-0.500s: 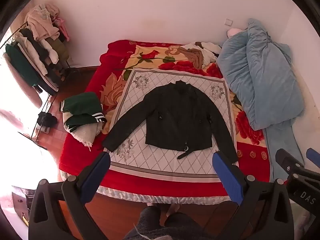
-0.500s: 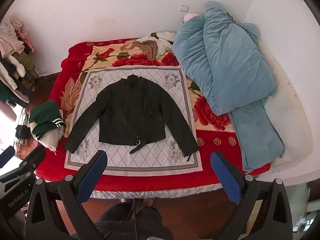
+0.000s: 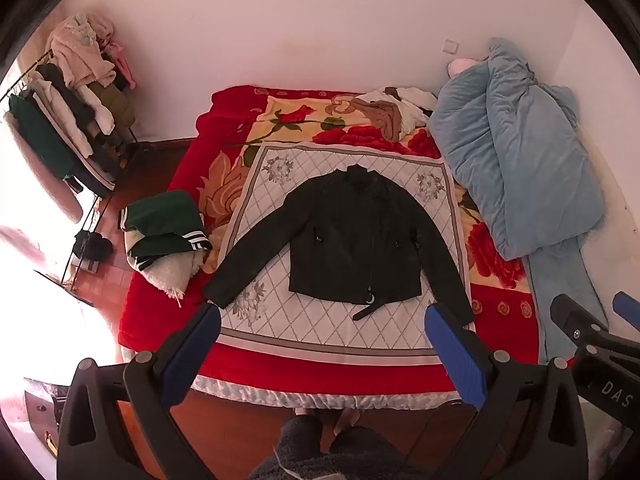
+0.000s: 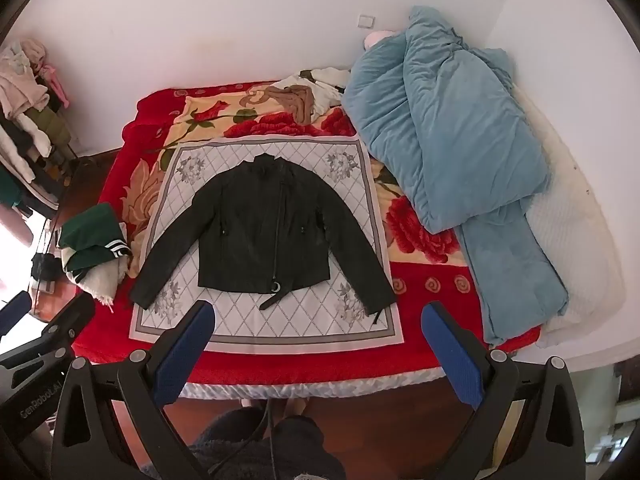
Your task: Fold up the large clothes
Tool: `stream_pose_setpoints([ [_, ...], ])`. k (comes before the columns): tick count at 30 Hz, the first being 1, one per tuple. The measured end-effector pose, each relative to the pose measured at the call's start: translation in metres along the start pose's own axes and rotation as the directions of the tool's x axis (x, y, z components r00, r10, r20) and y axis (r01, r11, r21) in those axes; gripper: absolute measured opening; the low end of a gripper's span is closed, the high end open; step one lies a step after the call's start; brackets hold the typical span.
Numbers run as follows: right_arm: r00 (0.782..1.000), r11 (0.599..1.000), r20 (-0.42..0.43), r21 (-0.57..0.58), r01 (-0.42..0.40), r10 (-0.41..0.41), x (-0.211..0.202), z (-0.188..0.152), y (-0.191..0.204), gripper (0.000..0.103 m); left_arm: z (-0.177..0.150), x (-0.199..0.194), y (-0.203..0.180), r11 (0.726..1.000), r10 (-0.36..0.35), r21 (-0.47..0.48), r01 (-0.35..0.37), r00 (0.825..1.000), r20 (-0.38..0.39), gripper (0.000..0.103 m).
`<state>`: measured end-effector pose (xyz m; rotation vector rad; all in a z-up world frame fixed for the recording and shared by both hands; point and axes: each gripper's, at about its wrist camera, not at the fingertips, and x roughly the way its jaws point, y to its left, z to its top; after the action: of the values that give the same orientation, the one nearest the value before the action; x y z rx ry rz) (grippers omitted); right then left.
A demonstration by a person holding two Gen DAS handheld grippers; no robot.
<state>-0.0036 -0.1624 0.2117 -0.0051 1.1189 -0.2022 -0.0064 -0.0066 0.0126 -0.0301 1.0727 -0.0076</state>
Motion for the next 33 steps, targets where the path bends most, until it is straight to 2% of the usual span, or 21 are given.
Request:
stream_pose_setpoints([
  [7, 1.000, 1.000, 0.001, 0.002, -0.008, 0.008, -0.006, 0.009, 0.003, 0.103, 0.003, -0.001, -0.002, 1.000, -0.005, -0.001, 0.005, 1.000, 0.006, 0.103],
  [33, 1.000, 1.000, 0.015, -0.004, -0.002, 0.002, -0.019, 0.006, 0.000, 0.103, 0.007, -0.005, -0.004, 1.000, -0.007, 0.000, 0.007, 1.000, 0.016, 0.103],
])
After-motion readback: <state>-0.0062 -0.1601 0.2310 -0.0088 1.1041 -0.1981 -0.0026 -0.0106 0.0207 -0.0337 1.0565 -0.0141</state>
